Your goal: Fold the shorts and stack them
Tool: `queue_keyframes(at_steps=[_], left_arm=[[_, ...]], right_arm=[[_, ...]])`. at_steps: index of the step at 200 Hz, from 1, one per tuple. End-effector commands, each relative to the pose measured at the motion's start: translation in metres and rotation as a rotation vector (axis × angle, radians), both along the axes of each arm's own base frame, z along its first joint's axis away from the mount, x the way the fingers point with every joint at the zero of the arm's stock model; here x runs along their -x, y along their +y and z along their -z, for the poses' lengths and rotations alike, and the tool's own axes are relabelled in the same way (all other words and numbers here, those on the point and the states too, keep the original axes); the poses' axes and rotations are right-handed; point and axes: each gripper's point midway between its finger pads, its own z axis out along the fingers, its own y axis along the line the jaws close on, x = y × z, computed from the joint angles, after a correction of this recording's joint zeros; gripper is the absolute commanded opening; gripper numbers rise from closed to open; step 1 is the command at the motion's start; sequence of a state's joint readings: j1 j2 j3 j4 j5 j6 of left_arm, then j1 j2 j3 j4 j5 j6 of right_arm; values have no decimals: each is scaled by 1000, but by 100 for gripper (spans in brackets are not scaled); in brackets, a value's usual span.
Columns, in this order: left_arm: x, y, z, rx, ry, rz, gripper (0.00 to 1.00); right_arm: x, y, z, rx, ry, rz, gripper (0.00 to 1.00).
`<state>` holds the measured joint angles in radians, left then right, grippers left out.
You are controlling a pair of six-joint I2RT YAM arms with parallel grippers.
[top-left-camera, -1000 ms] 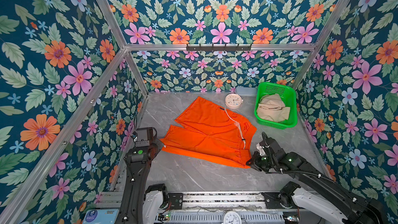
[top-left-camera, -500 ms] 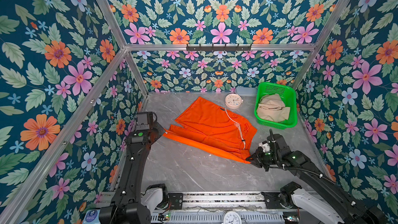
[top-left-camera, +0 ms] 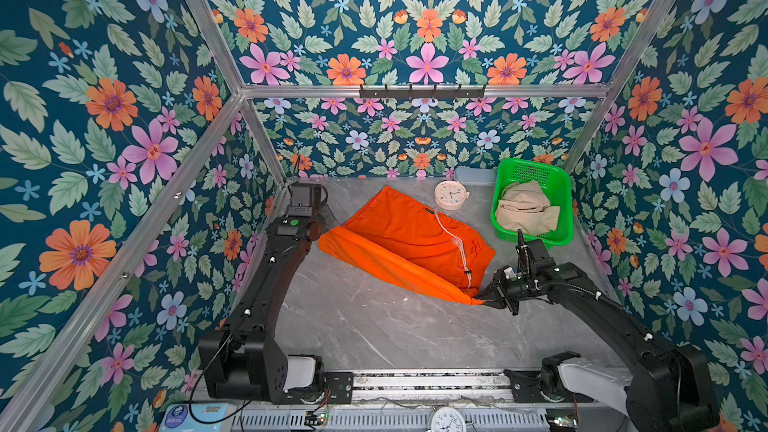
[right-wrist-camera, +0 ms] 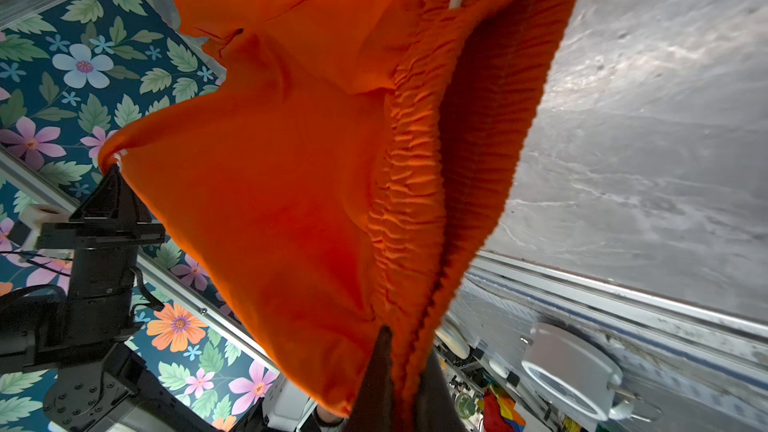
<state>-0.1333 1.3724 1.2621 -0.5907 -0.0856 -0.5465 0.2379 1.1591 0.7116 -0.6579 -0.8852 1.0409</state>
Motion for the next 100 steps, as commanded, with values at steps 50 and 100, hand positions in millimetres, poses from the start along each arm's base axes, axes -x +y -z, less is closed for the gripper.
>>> queue_keyframes(at_steps=[50,100], left_arm=[[-73,-27,-16,-107,-78,36,0],[-104,-41,-16,-119,-104,52,0]], right_arm=[[-22,-15,-14,-66,0,26,3],[-38,-20,-14,-89,1,16,2]])
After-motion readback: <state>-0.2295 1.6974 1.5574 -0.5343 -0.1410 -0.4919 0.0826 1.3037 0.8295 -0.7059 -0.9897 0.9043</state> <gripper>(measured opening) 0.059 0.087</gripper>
